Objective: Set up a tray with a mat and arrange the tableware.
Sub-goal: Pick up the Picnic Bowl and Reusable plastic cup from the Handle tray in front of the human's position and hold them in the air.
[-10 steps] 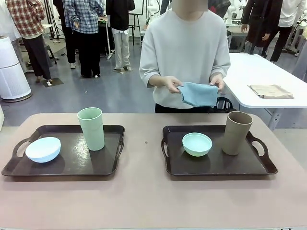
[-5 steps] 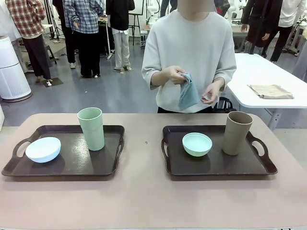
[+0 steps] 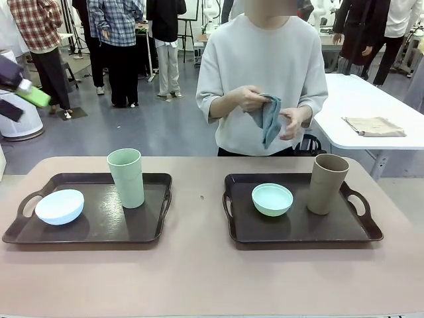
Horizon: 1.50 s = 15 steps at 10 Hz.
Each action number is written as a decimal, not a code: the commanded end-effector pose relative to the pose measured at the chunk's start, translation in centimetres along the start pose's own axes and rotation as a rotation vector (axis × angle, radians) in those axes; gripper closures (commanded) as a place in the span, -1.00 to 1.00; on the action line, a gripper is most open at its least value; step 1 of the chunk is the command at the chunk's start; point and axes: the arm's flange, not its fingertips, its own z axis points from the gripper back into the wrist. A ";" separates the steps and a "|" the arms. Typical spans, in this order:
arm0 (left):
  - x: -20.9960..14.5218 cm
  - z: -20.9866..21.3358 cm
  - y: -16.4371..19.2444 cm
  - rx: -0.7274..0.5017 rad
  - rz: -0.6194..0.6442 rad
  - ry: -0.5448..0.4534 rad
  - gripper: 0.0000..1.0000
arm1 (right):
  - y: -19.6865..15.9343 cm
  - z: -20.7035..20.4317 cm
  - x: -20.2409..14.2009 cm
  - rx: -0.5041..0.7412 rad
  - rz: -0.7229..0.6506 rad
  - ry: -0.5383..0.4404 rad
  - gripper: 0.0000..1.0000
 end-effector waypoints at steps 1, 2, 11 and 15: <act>1.9 -3.4 -2.3 0.101 0.024 0.083 -1.00 | -2.5 1.1 -1.2 0.267 0.150 0.094 -1.00; 2.3 -5.3 -3.8 0.139 0.018 0.104 -1.00 | -3.2 0.7 -1.5 0.300 0.198 0.127 -1.00; 1.5 -8.8 -5.6 0.133 -0.002 0.143 -1.00 | -3.8 -1.0 -1.4 0.301 0.218 0.099 -1.00; 8.6 -13.5 -12.5 0.231 -0.081 0.177 -1.00 | -13.5 -5.2 1.4 0.299 0.523 -0.036 -1.00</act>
